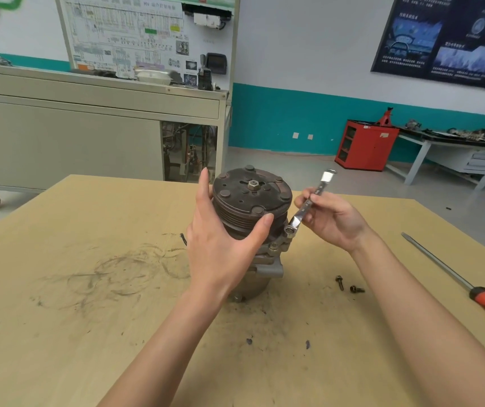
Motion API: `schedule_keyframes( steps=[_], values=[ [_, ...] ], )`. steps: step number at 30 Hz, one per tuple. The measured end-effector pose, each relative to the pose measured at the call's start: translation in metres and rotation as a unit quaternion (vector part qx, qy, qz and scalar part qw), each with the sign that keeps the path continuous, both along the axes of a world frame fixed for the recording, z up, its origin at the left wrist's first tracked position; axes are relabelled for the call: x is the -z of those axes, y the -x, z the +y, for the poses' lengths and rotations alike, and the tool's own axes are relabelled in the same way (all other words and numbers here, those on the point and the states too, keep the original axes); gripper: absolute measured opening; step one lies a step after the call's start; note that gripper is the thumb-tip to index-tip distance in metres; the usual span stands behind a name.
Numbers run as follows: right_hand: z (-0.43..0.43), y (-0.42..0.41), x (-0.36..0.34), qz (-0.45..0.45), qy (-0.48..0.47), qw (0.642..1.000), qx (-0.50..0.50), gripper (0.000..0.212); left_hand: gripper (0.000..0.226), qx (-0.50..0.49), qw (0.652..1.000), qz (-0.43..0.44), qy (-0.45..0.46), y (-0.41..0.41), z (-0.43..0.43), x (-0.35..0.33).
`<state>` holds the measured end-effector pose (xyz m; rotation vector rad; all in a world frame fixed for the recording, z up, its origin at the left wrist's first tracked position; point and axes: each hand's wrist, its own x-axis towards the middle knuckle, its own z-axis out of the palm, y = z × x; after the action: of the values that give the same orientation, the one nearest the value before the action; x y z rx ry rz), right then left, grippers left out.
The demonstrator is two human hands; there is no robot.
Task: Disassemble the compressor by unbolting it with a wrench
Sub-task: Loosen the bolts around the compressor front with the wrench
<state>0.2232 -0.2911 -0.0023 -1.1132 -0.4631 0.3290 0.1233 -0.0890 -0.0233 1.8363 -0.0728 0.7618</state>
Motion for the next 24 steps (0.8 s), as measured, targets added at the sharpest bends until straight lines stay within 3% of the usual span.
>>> schedule_keyframes(
  steps=[2, 4, 11, 15, 17, 19, 22, 24],
  values=[
    [0.007, -0.012, -0.002, 0.023, 0.019, 0.999, -0.040, 0.029, 0.104, -0.002, 1.000, -0.004, -0.001, 0.000, 0.000, 0.000],
    [0.015, -0.019, -0.004, 0.025, 0.036, 0.998, -0.042, 0.034, 0.103, -0.005, 1.000, -0.007, -0.001, -0.001, 0.000, 0.001],
    [0.022, -0.011, -0.010, 0.029, 0.029, 0.999, 0.010, 0.029, 0.102, 0.000, 1.000, -0.014, 0.010, -0.002, 0.002, 0.003],
    [0.014, 0.011, -0.032, -0.032, -0.019, 0.990, 0.135, 0.002, 0.099, 0.000, 1.000, -0.011, 0.006, -0.002, 0.002, 0.004],
    [0.010, 0.031, -0.038, -0.133, 0.001, 0.958, 0.256, 0.012, 0.098, 0.000, 1.000, -0.012, 0.005, -0.002, 0.003, 0.005],
    [0.011, 0.056, -0.036, -0.250, 0.034, 0.902, 0.350, 0.014, 0.098, -0.001, 1.000, -0.010, 0.006, -0.003, 0.003, 0.005],
    [0.015, 0.091, -0.019, -0.430, 0.089, 0.804, 0.401, 0.016, 0.098, -0.001, 1.000, -0.006, 0.000, -0.003, 0.003, 0.004],
    [0.017, 0.103, -0.004, -0.539, 0.179, 0.718, 0.401, 0.022, 0.100, 0.002, 1.000, -0.006, -0.006, -0.003, 0.002, 0.005]
  ],
)
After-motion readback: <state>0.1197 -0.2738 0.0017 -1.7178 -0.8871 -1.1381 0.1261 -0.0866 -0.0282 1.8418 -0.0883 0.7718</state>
